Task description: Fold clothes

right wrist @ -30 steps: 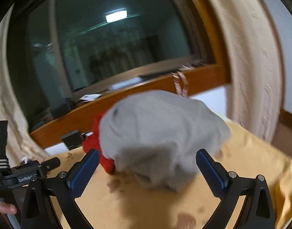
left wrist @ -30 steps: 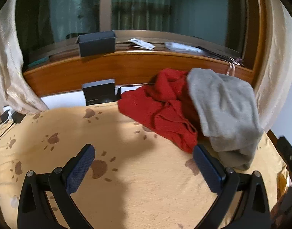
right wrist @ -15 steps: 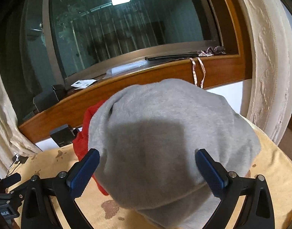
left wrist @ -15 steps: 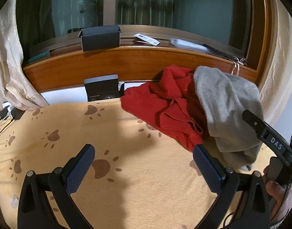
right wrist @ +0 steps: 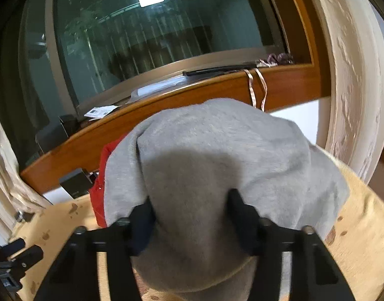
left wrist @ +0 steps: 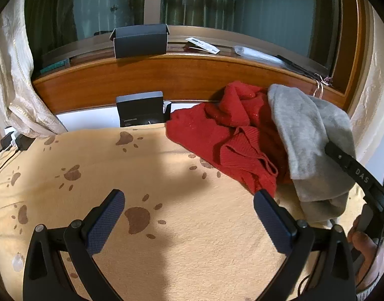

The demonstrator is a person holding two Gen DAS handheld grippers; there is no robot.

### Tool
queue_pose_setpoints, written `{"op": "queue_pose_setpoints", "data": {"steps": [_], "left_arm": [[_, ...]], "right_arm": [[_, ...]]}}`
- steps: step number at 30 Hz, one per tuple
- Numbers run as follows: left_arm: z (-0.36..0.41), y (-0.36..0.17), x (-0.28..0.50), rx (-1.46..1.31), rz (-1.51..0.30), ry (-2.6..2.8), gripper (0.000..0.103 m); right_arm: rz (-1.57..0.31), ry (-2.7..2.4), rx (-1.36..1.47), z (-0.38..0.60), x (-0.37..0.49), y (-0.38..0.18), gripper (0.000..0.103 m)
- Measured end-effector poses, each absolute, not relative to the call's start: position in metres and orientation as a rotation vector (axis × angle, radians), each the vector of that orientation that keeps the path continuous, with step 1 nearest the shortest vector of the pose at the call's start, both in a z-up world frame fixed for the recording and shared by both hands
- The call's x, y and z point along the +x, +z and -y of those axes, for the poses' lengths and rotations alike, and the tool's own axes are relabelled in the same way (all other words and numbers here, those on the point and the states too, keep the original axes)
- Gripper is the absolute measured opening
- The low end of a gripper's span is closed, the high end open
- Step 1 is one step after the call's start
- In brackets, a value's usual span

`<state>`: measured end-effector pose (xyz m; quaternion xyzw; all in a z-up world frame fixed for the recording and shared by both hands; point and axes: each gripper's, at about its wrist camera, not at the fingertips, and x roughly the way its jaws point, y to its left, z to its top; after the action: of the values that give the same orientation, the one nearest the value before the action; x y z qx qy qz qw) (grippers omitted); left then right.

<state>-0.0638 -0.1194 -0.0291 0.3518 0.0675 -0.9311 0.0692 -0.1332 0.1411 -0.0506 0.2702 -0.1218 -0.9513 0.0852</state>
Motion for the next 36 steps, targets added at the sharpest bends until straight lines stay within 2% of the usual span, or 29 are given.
{"op": "queue_pose_setpoints", "data": {"steps": [4, 7, 20, 26, 27, 29, 34, 35, 36], "left_arm": [[0.120, -0.031, -0.065, 1.070, -0.210, -2.799, 0.103], [0.118, -0.031, -0.065, 1.067, -0.191, -2.799, 0.103], [0.111, -0.026, -0.060, 1.046, -0.175, -2.815, 0.103], [0.109, -0.024, -0.057, 1.028, -0.172, -2.822, 0.103], [0.109, -0.023, -0.057, 1.023, -0.174, -2.824, 0.103], [0.109, -0.020, -0.055, 1.013, -0.179, -2.828, 0.103], [0.109, -0.013, -0.049, 0.985, -0.188, -2.844, 0.103], [0.109, -0.011, -0.048, 0.976, -0.190, -2.849, 0.103], [0.108, -0.009, -0.047, 0.968, -0.193, -2.853, 0.103]], "right_arm": [[0.369, -2.835, 0.778, -0.142, -0.126, -0.047, 0.031], [0.390, -2.814, 0.770, -0.143, -0.121, -0.044, 0.023], [0.580, -2.625, 0.697, -0.158, -0.080, -0.024, 0.015], [0.580, -2.534, 0.663, -0.154, -0.045, -0.010, 0.015], [0.579, -2.510, 0.652, -0.153, -0.038, -0.008, 0.011], [0.530, -2.462, 0.627, -0.144, -0.019, -0.002, 0.005], [0.277, -2.591, 0.527, -0.119, 0.019, 0.018, 0.006], [0.218, -2.647, 0.509, -0.115, 0.021, 0.021, 0.007], [0.160, -2.707, 0.504, -0.113, 0.019, 0.022, 0.016]]}}
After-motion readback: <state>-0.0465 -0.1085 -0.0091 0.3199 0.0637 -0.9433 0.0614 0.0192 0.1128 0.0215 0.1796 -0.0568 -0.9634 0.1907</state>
